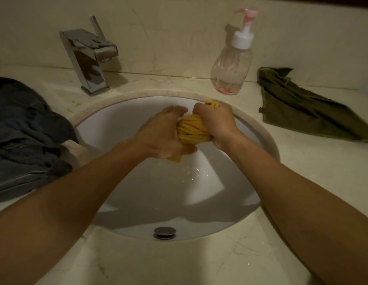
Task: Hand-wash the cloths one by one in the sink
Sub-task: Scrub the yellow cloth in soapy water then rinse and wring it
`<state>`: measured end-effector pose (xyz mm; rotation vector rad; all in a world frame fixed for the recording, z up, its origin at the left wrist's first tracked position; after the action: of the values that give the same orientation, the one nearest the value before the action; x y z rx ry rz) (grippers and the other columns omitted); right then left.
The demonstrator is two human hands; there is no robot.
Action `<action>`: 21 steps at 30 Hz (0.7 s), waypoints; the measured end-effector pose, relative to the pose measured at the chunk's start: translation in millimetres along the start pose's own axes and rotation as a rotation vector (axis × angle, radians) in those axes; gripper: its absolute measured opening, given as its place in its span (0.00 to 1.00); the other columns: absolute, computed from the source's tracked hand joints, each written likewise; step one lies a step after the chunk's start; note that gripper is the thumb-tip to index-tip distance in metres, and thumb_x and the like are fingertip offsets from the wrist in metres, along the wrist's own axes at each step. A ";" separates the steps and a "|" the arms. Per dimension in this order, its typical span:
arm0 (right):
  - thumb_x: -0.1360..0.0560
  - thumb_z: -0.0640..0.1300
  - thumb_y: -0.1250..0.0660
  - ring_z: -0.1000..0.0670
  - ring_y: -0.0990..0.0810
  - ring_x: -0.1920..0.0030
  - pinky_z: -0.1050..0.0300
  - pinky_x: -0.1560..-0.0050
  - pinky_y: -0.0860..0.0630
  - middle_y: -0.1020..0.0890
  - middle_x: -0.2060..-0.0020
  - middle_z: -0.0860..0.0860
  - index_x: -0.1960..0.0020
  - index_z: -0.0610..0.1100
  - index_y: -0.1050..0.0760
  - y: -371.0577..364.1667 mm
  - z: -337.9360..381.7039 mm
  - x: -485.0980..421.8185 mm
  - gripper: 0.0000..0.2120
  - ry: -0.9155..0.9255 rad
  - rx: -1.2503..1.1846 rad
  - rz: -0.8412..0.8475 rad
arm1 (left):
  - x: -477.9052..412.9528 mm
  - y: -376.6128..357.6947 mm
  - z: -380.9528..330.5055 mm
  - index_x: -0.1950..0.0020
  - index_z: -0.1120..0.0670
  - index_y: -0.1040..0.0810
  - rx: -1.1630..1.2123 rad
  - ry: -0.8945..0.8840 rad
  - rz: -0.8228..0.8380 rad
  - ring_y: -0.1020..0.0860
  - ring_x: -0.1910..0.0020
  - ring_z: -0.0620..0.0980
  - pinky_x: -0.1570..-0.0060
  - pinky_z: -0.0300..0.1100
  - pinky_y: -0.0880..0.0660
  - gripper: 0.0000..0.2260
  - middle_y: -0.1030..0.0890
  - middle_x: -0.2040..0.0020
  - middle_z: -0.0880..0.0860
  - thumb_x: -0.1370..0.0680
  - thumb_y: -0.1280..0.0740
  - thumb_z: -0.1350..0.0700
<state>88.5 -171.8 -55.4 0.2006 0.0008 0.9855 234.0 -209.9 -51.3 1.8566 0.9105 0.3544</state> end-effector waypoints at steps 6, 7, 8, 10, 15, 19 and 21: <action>0.30 0.45 0.32 0.44 0.16 0.63 0.52 0.65 0.20 0.17 0.59 0.44 0.49 0.43 0.19 11.8 -19.2 0.9 0.11 -0.365 -0.294 0.009 | 16.0 15.5 -29.4 0.24 0.57 0.34 -0.385 -0.370 -0.394 0.31 0.30 0.61 0.45 0.60 0.24 0.48 0.32 0.26 0.59 0.37 0.23 0.35; 0.30 0.47 0.33 0.44 0.16 0.63 0.53 0.65 0.20 0.17 0.58 0.43 0.50 0.43 0.20 11.5 -20.7 1.9 0.11 -0.405 -0.285 0.040 | 16.1 10.2 -30.1 0.23 0.57 0.35 -0.435 -0.360 -0.367 0.31 0.30 0.63 0.45 0.61 0.24 0.50 0.33 0.25 0.59 0.38 0.22 0.36; 0.28 0.48 0.34 0.45 0.17 0.67 0.56 0.68 0.21 0.17 0.61 0.44 0.53 0.44 0.21 11.0 -21.4 3.3 0.09 -0.430 -0.269 0.073 | 15.7 5.1 -28.8 0.23 0.58 0.36 -0.476 -0.341 -0.331 0.31 0.30 0.64 0.46 0.62 0.23 0.52 0.34 0.24 0.60 0.39 0.20 0.37; 0.24 0.46 0.36 0.48 0.21 0.76 0.62 0.76 0.27 0.21 0.69 0.47 0.60 0.44 0.24 7.1 -20.4 9.2 0.08 -0.475 -0.271 0.146 | 11.3 -1.7 -20.2 0.23 0.58 0.36 -0.461 -0.261 -0.246 0.26 0.36 0.65 0.49 0.61 0.21 0.48 0.31 0.27 0.60 0.37 0.19 0.43; 0.37 0.44 0.30 0.48 0.26 0.67 0.50 0.65 0.29 0.28 0.70 0.49 0.71 0.51 0.31 0.2 -2.6 5.3 0.10 0.000 -0.001 -0.033 | -0.2 -8.9 3.3 0.58 0.52 0.19 0.013 0.083 0.094 0.17 0.65 0.51 0.66 0.42 0.21 0.12 0.16 0.63 0.51 0.37 0.23 0.49; 0.38 0.41 0.31 0.50 0.32 0.70 0.51 0.69 0.34 0.34 0.76 0.55 0.76 0.50 0.36 -6.7 11.4 10.7 0.16 0.271 0.100 -0.013 | 3.7 -10.3 13.4 0.59 0.53 0.17 0.395 0.182 0.323 0.16 0.61 0.54 0.62 0.45 0.20 0.16 0.15 0.60 0.55 0.42 0.19 0.52; 0.37 0.40 0.31 0.51 0.34 0.70 0.52 0.70 0.36 0.35 0.76 0.55 0.74 0.50 0.38 -7.9 15.8 17.1 0.17 0.376 0.155 0.019 | 8.9 -11.2 10.6 0.59 0.55 0.17 0.448 0.172 0.427 0.16 0.60 0.56 0.60 0.47 0.20 0.19 0.16 0.61 0.56 0.46 0.20 0.51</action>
<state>106.0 -164.5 -39.6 0.1544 0.4205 1.0303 241.5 -208.0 -67.3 2.4727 0.7388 0.6166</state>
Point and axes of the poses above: each hand's wrist, its own x-axis away from the middle knuckle, its own y-axis out of the back of the hand, z = x × y, the point moved 5 cm from there along -x, towards the middle knuckle
